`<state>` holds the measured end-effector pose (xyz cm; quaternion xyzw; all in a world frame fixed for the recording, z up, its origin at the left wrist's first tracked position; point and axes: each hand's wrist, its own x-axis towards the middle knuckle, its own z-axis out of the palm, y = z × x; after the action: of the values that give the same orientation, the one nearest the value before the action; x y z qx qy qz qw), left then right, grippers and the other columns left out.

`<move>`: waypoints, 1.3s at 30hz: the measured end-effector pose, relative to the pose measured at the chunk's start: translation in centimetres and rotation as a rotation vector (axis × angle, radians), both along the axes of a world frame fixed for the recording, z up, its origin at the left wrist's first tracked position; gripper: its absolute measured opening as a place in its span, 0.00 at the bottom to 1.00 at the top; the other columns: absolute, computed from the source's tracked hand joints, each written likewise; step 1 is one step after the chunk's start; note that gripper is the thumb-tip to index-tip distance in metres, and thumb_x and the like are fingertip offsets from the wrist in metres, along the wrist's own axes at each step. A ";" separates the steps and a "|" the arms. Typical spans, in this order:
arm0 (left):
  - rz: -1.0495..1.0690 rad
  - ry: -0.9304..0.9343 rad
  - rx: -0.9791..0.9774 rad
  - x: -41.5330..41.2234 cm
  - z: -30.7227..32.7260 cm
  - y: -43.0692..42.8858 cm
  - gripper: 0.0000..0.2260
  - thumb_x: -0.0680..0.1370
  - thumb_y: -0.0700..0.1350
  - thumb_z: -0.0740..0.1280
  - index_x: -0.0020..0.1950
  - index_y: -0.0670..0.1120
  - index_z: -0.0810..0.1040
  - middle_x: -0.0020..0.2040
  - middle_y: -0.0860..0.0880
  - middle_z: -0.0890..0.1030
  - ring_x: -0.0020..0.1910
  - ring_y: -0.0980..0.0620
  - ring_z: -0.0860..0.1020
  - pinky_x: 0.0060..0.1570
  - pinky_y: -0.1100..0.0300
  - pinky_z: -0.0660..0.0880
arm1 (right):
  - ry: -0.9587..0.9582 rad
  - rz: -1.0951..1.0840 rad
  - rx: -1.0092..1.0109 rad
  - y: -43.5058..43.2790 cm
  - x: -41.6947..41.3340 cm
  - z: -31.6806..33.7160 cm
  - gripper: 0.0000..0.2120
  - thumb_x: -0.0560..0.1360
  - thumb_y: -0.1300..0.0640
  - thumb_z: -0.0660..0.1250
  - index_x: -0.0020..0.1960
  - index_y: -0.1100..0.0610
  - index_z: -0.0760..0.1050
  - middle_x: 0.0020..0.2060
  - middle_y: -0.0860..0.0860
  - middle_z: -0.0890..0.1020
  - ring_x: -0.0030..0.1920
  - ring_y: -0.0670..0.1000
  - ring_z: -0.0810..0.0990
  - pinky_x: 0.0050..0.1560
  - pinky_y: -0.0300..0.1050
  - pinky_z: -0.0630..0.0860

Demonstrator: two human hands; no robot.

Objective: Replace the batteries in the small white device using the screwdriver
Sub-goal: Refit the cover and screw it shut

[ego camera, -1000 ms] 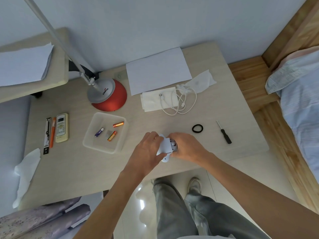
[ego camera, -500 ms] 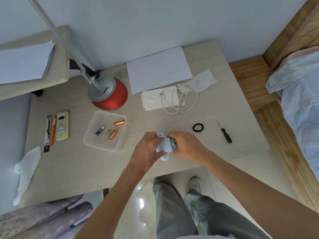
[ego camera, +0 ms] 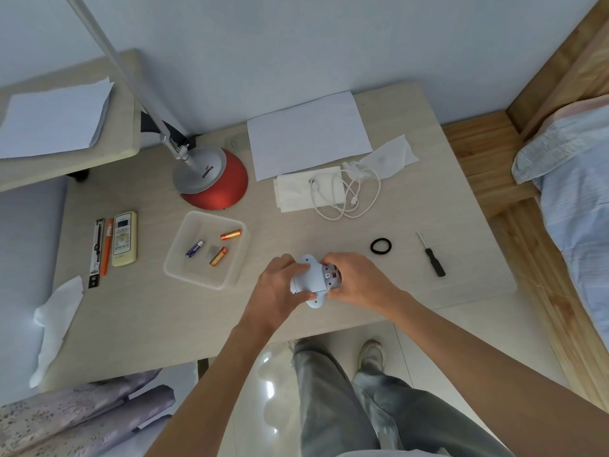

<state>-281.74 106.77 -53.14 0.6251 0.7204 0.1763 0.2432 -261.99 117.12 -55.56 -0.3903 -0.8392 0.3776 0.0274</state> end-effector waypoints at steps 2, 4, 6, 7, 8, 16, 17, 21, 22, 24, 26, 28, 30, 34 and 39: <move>0.033 -0.059 -0.015 -0.1 -0.1 0.0 0.30 0.66 0.49 0.87 0.65 0.44 0.84 0.56 0.46 0.80 0.52 0.47 0.79 0.50 0.55 0.82 | -0.004 -0.006 -0.007 -0.1 0.1 0.0 0.18 0.69 0.49 0.79 0.55 0.50 0.78 0.42 0.45 0.83 0.40 0.49 0.81 0.43 0.52 0.82; 0.066 -0.119 -0.036 -0.1 -0.2 -0.1 0.32 0.66 0.49 0.87 0.68 0.46 0.83 0.58 0.47 0.80 0.52 0.48 0.79 0.51 0.55 0.82 | -0.002 -0.009 -0.009 -0.2 0.2 0.1 0.19 0.69 0.48 0.79 0.56 0.51 0.78 0.42 0.46 0.83 0.40 0.49 0.81 0.42 0.53 0.82; 0.088 -0.166 -0.031 0.0 -0.5 -0.2 0.34 0.65 0.48 0.88 0.69 0.47 0.83 0.59 0.47 0.81 0.54 0.49 0.80 0.53 0.54 0.82 | 0.003 -0.012 -0.018 -0.2 0.2 0.1 0.20 0.68 0.48 0.79 0.56 0.51 0.78 0.42 0.47 0.83 0.41 0.50 0.81 0.43 0.53 0.82; 0.096 -0.179 -0.026 0.0 -0.6 -0.3 0.34 0.64 0.48 0.88 0.68 0.48 0.83 0.59 0.47 0.82 0.54 0.50 0.80 0.53 0.55 0.82 | 0.000 -0.009 -0.024 -0.2 0.2 0.2 0.21 0.68 0.48 0.80 0.56 0.51 0.77 0.42 0.46 0.83 0.41 0.49 0.81 0.42 0.53 0.82; 0.100 -0.185 -0.022 0.0 -0.8 -0.4 0.34 0.64 0.48 0.88 0.68 0.48 0.83 0.59 0.47 0.82 0.54 0.50 0.80 0.52 0.57 0.81 | -0.006 -0.003 -0.041 -0.1 0.2 0.3 0.23 0.67 0.47 0.81 0.56 0.51 0.77 0.43 0.46 0.83 0.41 0.49 0.81 0.42 0.53 0.82; 0.133 -0.197 -0.036 -0.3 -1.3 -0.2 0.33 0.63 0.48 0.89 0.66 0.46 0.84 0.59 0.47 0.83 0.54 0.50 0.80 0.53 0.54 0.82 | 0.013 0.052 -0.470 2.3 0.6 2.7 0.23 0.69 0.35 0.78 0.56 0.48 0.83 0.45 0.48 0.88 0.46 0.52 0.87 0.54 0.59 0.84; 0.137 -0.204 -0.038 -0.3 -1.4 -0.1 0.33 0.63 0.48 0.89 0.65 0.46 0.84 0.58 0.47 0.83 0.53 0.51 0.80 0.52 0.55 0.82 | 0.031 0.034 -0.509 2.5 0.5 2.9 0.20 0.73 0.36 0.77 0.57 0.49 0.84 0.45 0.50 0.89 0.47 0.54 0.88 0.55 0.61 0.84; 0.145 -0.211 -0.045 -0.4 -1.8 -0.1 0.32 0.62 0.49 0.89 0.64 0.47 0.84 0.57 0.47 0.83 0.52 0.52 0.80 0.51 0.58 0.81 | 0.064 -0.046 -0.529 2.4 0.1 3.3 0.19 0.77 0.44 0.77 0.59 0.57 0.84 0.43 0.56 0.89 0.45 0.58 0.89 0.53 0.65 0.84; 0.149 -0.214 -0.048 -0.4 -1.9 -0.1 0.32 0.62 0.49 0.89 0.64 0.48 0.84 0.57 0.47 0.82 0.52 0.52 0.80 0.51 0.60 0.80 | 0.060 -0.049 -0.524 2.4 0.0 3.3 0.18 0.76 0.44 0.78 0.58 0.57 0.84 0.42 0.56 0.89 0.45 0.58 0.89 0.53 0.64 0.85; 0.153 -0.215 -0.051 -0.5 -2.2 0.0 0.32 0.62 0.49 0.89 0.64 0.49 0.83 0.57 0.48 0.82 0.51 0.53 0.79 0.50 0.65 0.77 | 0.054 -0.060 -0.533 2.6 -0.1 3.4 0.18 0.76 0.45 0.79 0.57 0.57 0.85 0.41 0.57 0.89 0.43 0.58 0.89 0.51 0.62 0.86; 0.150 -0.218 -0.053 -0.5 -2.4 0.0 0.32 0.62 0.49 0.89 0.64 0.49 0.83 0.57 0.48 0.82 0.51 0.53 0.79 0.50 0.67 0.75 | 0.043 -0.059 -0.524 2.7 -0.2 3.4 0.16 0.75 0.47 0.79 0.55 0.57 0.85 0.40 0.56 0.89 0.42 0.57 0.89 0.49 0.60 0.86; 0.147 -0.233 -0.055 -0.5 -2.4 0.0 0.32 0.62 0.48 0.89 0.64 0.51 0.84 0.57 0.48 0.81 0.51 0.53 0.80 0.50 0.63 0.78 | 0.024 -0.056 -0.469 2.7 -0.2 3.3 0.12 0.74 0.49 0.80 0.51 0.56 0.86 0.37 0.55 0.88 0.40 0.58 0.88 0.47 0.61 0.85; 0.148 -0.245 -0.056 -0.4 -2.4 0.0 0.31 0.62 0.48 0.89 0.63 0.52 0.84 0.57 0.49 0.81 0.52 0.52 0.80 0.50 0.60 0.80 | 0.007 -0.056 -0.423 2.6 -0.2 3.1 0.12 0.73 0.49 0.80 0.51 0.55 0.86 0.36 0.53 0.88 0.39 0.57 0.88 0.46 0.61 0.85; 0.153 -0.239 -0.065 -0.4 -2.5 0.0 0.31 0.62 0.48 0.89 0.63 0.52 0.84 0.57 0.49 0.80 0.52 0.51 0.80 0.51 0.58 0.81 | -0.032 -0.050 -0.382 2.5 -0.3 3.4 0.13 0.73 0.49 0.80 0.53 0.55 0.86 0.39 0.53 0.88 0.41 0.55 0.87 0.48 0.59 0.85; 0.170 -0.244 -0.102 -0.5 -2.6 0.1 0.31 0.63 0.50 0.88 0.64 0.54 0.83 0.56 0.50 0.79 0.53 0.50 0.80 0.52 0.53 0.82 | -0.179 -0.031 -0.125 1.4 -0.6 5.2 0.18 0.80 0.48 0.70 0.66 0.56 0.81 0.54 0.55 0.86 0.54 0.56 0.84 0.53 0.57 0.81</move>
<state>-282.25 106.87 -55.74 0.5228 0.7438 0.2341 0.3444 -262.59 118.54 -50.37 -0.4364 -0.8069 0.3925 -0.0665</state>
